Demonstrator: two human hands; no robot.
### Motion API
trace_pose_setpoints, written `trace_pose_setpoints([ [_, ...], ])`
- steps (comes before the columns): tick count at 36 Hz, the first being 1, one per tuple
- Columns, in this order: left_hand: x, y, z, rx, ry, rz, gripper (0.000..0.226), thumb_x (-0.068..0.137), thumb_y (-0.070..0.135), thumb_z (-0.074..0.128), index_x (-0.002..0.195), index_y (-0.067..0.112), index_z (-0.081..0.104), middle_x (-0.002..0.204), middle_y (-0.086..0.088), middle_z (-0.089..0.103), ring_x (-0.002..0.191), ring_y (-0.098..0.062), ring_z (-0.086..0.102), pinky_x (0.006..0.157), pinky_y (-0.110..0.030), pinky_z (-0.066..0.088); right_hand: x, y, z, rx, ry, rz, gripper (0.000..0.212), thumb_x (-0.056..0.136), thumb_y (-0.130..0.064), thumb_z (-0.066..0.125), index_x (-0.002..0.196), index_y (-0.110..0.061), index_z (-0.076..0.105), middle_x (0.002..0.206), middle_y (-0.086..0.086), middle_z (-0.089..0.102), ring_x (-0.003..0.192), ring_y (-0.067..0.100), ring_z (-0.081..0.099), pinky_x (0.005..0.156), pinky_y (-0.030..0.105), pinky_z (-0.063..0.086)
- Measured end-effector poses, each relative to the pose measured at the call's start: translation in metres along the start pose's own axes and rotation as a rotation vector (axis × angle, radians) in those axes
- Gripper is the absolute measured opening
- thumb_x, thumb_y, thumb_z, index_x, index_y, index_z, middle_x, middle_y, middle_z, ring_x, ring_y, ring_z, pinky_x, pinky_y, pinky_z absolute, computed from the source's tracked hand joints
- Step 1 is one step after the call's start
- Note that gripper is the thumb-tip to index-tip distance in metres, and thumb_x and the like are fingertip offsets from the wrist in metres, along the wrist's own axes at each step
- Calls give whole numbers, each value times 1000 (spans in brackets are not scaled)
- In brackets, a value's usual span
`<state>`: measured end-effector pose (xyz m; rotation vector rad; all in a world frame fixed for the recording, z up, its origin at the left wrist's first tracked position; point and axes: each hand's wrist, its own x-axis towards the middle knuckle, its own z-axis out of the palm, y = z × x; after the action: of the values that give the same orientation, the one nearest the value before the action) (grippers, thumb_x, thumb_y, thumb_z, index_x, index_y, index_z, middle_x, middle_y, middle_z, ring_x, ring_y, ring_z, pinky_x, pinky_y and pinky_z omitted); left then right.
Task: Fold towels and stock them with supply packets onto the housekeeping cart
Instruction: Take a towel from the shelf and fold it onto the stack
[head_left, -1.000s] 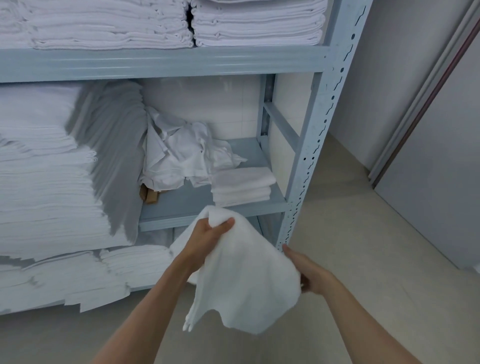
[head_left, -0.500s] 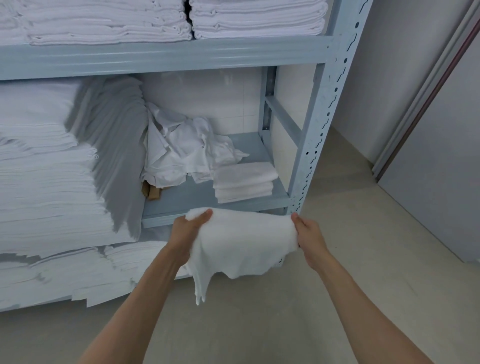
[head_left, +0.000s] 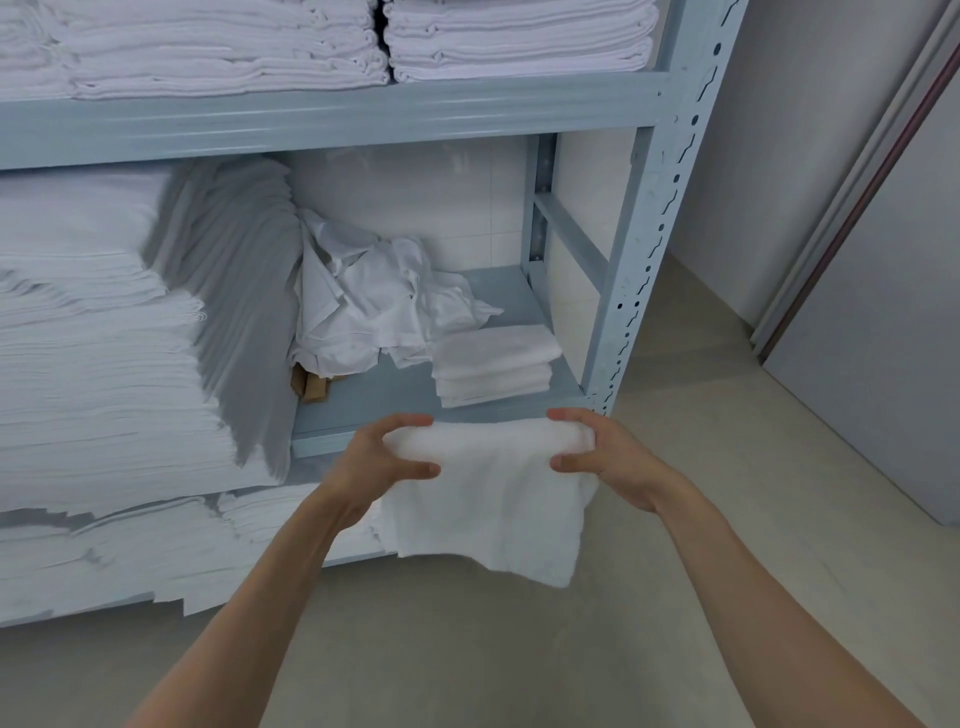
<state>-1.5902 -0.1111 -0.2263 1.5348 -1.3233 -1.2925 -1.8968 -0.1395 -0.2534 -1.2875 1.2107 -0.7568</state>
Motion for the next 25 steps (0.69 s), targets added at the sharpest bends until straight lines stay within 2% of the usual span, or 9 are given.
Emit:
trace_pose_setpoints([
  [2,2,1,3,139,4,20,60,64,0,90,115,25,70,123,3,60,106,-19,60,85,-24,53,0,-7,-1,-139,-11,26,65,72,-4,84,122,-38,61,139,-3,51,120,10,53,95,23,47],
  [6,5,-3,12,458,56,32,66,66,8,90,124,27,63,124,-5,43,104,-23,50,85,-26,45,3,-17,2,-464,34,81,81,73,-4,79,141,-33,46,137,7,42,112,25,54,88,35,54],
  [9,7,-7,20,604,95,79,60,70,13,89,124,20,65,119,-6,37,99,-20,42,88,-22,39,5,-19,7,-657,34,97,85,77,-5,75,146,-34,36,140,8,26,106,27,48,65,23,49],
  [11,8,-11,22,653,142,114,47,73,15,87,117,12,70,113,-5,38,97,-19,41,95,-24,39,5,-16,9,-732,61,88,79,79,-4,74,145,-30,39,142,8,21,112,30,47,78,29,53],
  [13,9,-15,22,667,185,133,40,76,18,86,112,7,72,111,-5,38,99,-20,41,95,-23,35,5,-12,9,-801,106,44,65,80,-7,76,138,-21,51,143,10,23,122,31,44,95,32,46],
  [15,9,-16,20,700,196,176,36,78,22,84,110,8,73,115,-5,39,111,-24,39,98,-26,32,5,-10,8,-881,163,-9,43,81,-16,78,122,-13,64,138,11,32,125,30,40,96,29,39],
  [17,8,-13,17,748,171,206,31,81,27,82,105,9,74,117,-3,46,118,-26,41,99,-33,34,5,-10,6,-966,176,-4,30,82,-27,78,107,-12,70,124,10,45,119,30,40,89,32,38],
  [21,7,-6,7,510,123,75,27,81,30,82,86,6,71,86,-7,71,86,-28,66,72,-36,48,1,-15,0,-1016,89,83,27,82,-41,75,88,-19,62,100,2,56,102,22,45,75,34,35],
  [25,4,-2,-8,122,117,-46,30,77,30,84,98,12,73,97,-6,75,88,-24,72,75,-36,59,-9,-25,-18,-711,15,52,25,75,-42,82,81,-21,71,81,-2,69,73,11,63,60,23,41],
])
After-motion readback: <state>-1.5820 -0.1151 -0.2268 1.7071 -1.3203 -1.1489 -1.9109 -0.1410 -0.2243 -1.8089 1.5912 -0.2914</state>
